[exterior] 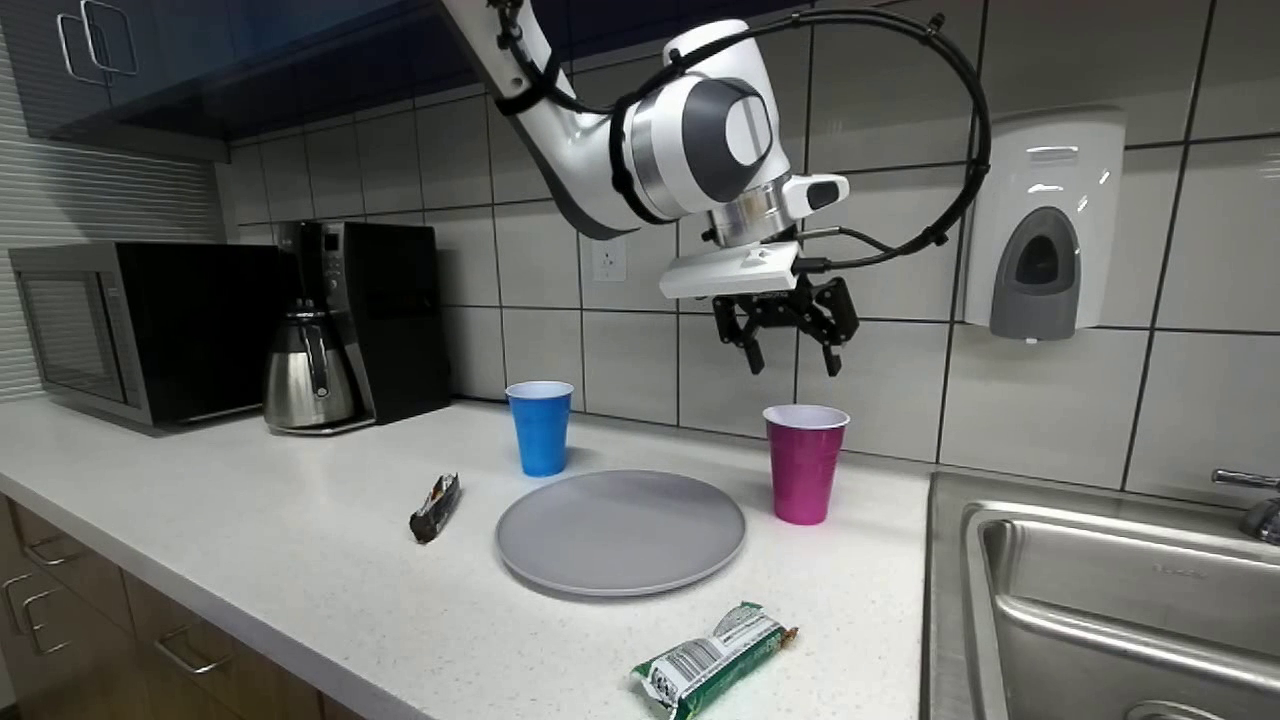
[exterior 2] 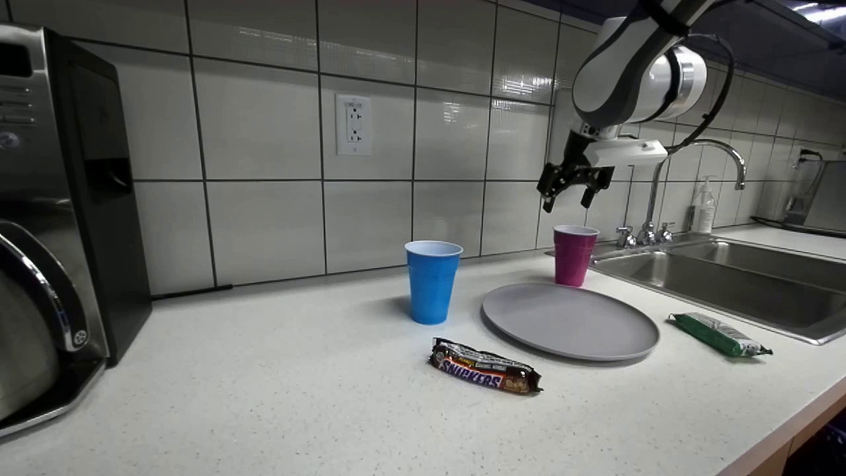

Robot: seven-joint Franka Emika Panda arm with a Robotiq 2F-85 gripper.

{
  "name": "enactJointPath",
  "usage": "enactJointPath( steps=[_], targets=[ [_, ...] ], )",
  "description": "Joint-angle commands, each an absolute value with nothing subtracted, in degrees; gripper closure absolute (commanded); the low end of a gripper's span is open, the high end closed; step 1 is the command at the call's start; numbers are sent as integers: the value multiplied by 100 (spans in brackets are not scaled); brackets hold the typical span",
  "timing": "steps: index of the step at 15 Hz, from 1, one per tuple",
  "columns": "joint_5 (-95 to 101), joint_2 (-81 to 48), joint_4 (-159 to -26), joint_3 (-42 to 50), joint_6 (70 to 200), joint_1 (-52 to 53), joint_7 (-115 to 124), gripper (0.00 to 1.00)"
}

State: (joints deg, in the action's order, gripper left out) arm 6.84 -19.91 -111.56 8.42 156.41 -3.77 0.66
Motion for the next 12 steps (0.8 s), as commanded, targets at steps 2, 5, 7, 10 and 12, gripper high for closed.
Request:
enactJointPath(
  steps=[2, 5, 7, 10, 12],
  targets=[
    [544, -1347, -11590, 678, 15491, -449, -78, 0],
    [542, -989, -11907, 685, 15456, -448, -56, 0],
    [578, -755, -12158, 722, 15442, -453, -18, 0],
    [595, -431, -12537, 762, 15352, -483, 13, 0],
    [616, -205, -12800, 802, 15260, -505, 34, 0]
  ],
)
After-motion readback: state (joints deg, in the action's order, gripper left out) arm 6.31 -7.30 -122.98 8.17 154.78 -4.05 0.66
